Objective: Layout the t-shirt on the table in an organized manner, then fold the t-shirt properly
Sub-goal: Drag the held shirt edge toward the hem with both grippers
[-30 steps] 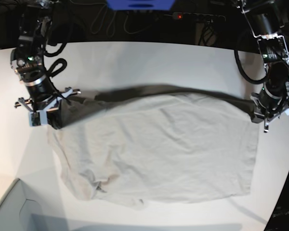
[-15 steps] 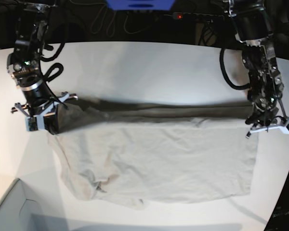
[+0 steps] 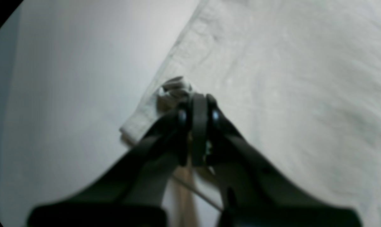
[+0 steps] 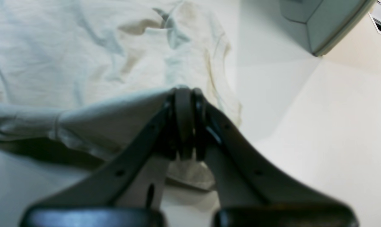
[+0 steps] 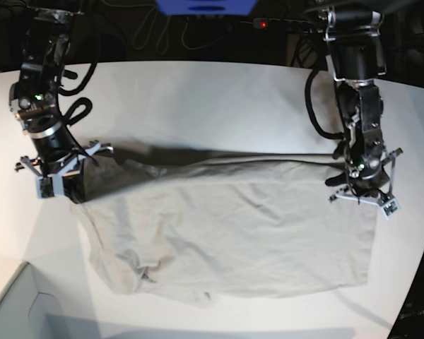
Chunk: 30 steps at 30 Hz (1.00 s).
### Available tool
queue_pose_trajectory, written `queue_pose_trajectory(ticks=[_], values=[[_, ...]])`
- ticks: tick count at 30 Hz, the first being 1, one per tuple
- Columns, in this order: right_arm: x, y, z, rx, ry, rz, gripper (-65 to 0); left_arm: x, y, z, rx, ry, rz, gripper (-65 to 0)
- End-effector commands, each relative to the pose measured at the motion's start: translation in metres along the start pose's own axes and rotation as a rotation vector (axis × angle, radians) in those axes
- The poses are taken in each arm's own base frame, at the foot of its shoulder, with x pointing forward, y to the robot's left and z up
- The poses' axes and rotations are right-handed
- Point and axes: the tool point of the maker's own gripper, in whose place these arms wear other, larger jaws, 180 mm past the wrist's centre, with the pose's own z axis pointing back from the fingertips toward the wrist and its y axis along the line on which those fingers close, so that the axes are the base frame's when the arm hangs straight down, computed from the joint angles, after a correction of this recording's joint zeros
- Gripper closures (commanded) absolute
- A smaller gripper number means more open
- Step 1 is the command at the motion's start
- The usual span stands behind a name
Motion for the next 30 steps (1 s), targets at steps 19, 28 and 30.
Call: queue_pose_trajectory(ticks=[19, 28, 30], values=[[0.013, -0.002, 0.001, -0.005, -0.052, -0.004, 0.0, 0.033, 0.020, 0.017, 0.011, -0.110, 0.072, -29.8], [0.012, -0.002, -0.001, -0.004, -0.050, -0.010, 0.0, -0.008, 0.040, 0.010, 0.000, 0.006, 0.134, -24.1], [0.007, -0.003, -0.003, -0.003, -0.036, -0.013, 0.0, -0.008, 0.035, 0.008, -0.009, 0.010, 0.127, -24.1]])
